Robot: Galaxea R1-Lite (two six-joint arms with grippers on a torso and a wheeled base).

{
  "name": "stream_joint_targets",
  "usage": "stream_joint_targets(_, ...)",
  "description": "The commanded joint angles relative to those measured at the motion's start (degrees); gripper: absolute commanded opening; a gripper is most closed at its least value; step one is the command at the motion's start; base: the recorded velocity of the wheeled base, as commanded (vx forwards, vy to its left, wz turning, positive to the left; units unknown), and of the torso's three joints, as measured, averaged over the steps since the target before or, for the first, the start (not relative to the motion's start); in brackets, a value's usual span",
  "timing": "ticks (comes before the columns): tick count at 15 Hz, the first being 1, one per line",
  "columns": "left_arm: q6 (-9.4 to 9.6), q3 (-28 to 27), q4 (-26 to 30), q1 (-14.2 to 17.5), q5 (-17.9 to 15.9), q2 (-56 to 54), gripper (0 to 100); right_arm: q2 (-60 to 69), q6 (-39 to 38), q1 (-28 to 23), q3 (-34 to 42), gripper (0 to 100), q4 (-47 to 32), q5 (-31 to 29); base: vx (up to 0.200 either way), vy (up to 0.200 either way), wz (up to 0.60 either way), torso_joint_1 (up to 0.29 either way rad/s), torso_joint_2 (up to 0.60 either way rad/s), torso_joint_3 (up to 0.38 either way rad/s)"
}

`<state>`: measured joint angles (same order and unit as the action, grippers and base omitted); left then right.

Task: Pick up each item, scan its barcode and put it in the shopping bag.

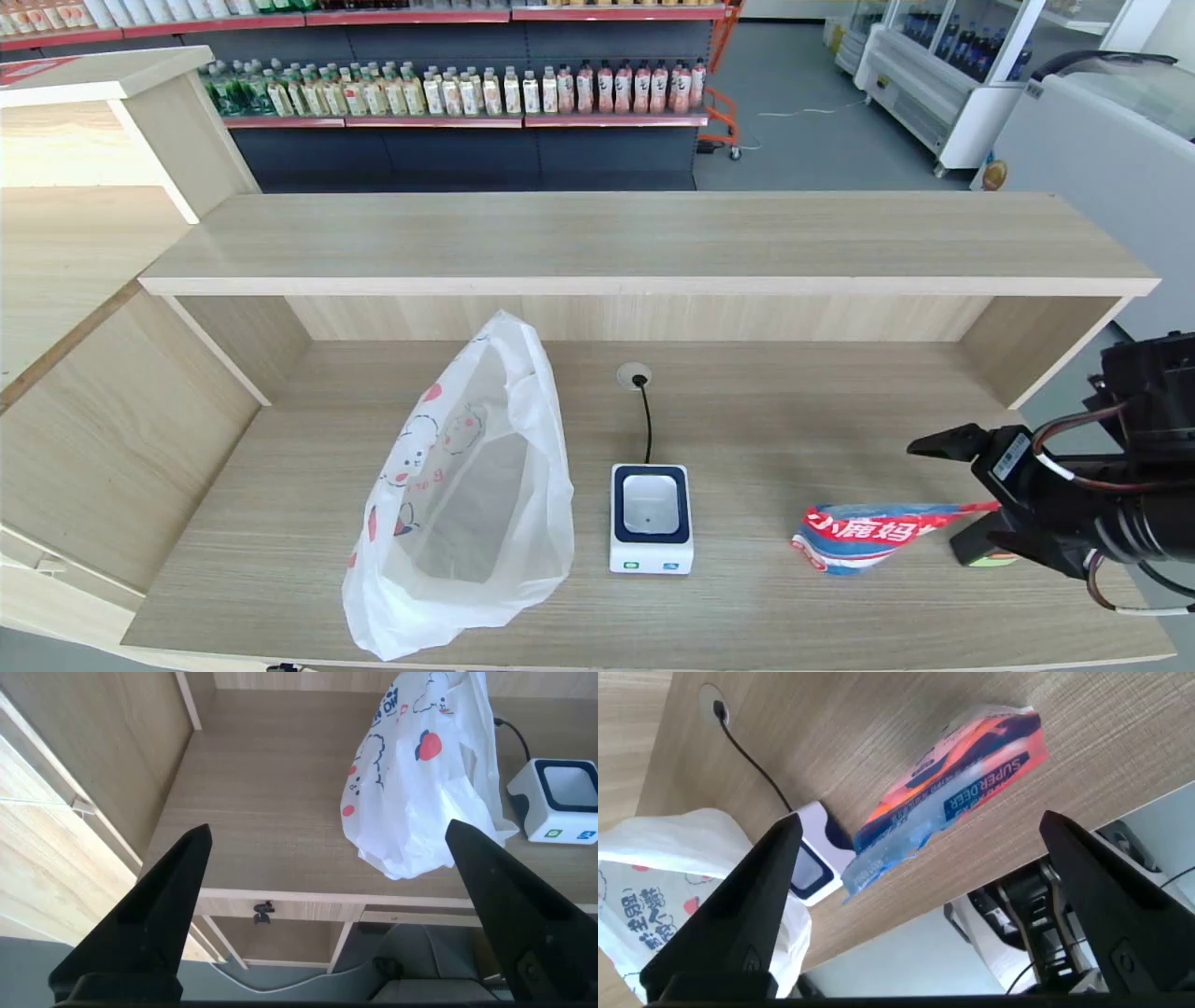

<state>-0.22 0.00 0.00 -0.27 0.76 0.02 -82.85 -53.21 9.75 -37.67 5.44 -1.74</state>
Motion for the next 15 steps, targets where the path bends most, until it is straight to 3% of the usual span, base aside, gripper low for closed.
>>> stream_joint_targets(1,-0.04,0.0,0.0,0.0,0.0,0.0,100,-7.2,-1.0,0.6,0.0,100,4.2,-0.5,0.000,0.000,0.00,0.000,0.00,0.000)
stream_joint_targets(8,-0.04,0.0,0.0,0.0,0.0,0.0,100,-19.8,-0.9,2.6,-1.3,100,12.6,-1.1,0.000,0.000,0.00,0.000,0.00,0.000)
stream_joint_targets(13,-0.04,0.0,0.0,0.0,0.0,0.0,100,-25.1,0.3,3.5,-4.6,100,13.5,-1.5,0.000,0.000,0.00,0.000,0.00,0.000)
stream_joint_targets(14,-0.04,0.0,0.0,0.0,0.0,0.0,100,-25.3,0.6,3.7,-4.7,0,13.5,-2.2,0.000,0.000,0.00,0.000,0.00,0.000)
stream_joint_targets(15,-0.04,0.0,0.0,0.0,0.0,0.0,100,-26.2,2.1,4.0,-4.9,0,13.5,-3.2,0.000,0.000,0.00,0.000,0.00,0.000)
